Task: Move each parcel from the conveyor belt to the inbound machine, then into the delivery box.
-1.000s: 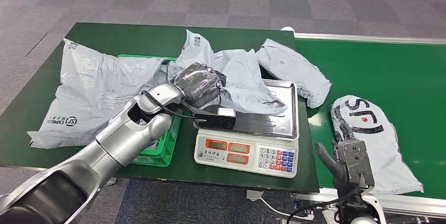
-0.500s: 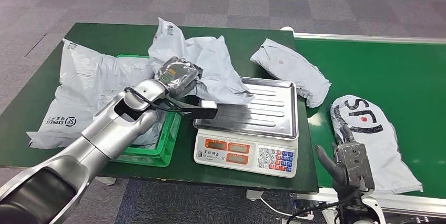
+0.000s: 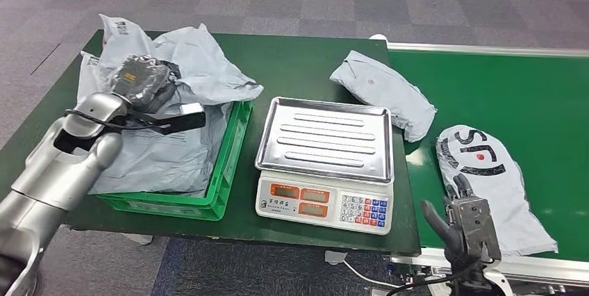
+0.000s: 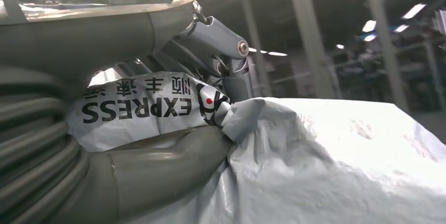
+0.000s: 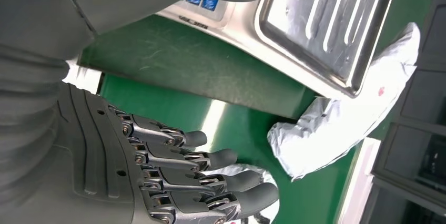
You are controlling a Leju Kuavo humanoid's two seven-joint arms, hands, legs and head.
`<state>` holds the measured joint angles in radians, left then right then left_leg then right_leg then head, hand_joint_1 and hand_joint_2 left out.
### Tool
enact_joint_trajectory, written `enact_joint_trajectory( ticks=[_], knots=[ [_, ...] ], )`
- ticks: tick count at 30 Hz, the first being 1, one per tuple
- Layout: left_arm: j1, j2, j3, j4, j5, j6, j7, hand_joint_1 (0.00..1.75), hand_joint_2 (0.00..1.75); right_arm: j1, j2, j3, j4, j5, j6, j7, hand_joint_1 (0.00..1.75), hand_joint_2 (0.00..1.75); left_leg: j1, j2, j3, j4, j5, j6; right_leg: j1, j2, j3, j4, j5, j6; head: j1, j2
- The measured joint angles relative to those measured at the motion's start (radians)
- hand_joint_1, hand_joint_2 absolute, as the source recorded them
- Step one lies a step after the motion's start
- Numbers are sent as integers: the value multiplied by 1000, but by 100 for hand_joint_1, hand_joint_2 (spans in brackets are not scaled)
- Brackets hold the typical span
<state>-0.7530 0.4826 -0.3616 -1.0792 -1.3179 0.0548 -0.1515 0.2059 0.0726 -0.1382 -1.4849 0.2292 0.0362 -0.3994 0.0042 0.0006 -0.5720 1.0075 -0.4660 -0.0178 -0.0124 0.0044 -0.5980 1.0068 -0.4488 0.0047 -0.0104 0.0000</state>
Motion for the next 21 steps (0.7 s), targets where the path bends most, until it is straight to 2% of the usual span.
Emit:
enact_joint_trajectory(
  ticks=[7, 21],
  knots=[
    [19, 69, 84, -66, 4, -5, 2, 175, 175, 11, 7, -12, -19, 4, 3, 6, 0, 175, 0, 0, -1, 0, 0, 0, 0, 0, -1, 0, 0, 0, 0, 0],
    [38, 103, 121, -104, 1, -13, 12, 175, 175, 11, 14, -19, -29, 14, 8, 10, 0, 175, 0, 0, -1, 0, 0, -1, 0, 0, -1, 0, 0, 0, 0, 0]
  ],
)
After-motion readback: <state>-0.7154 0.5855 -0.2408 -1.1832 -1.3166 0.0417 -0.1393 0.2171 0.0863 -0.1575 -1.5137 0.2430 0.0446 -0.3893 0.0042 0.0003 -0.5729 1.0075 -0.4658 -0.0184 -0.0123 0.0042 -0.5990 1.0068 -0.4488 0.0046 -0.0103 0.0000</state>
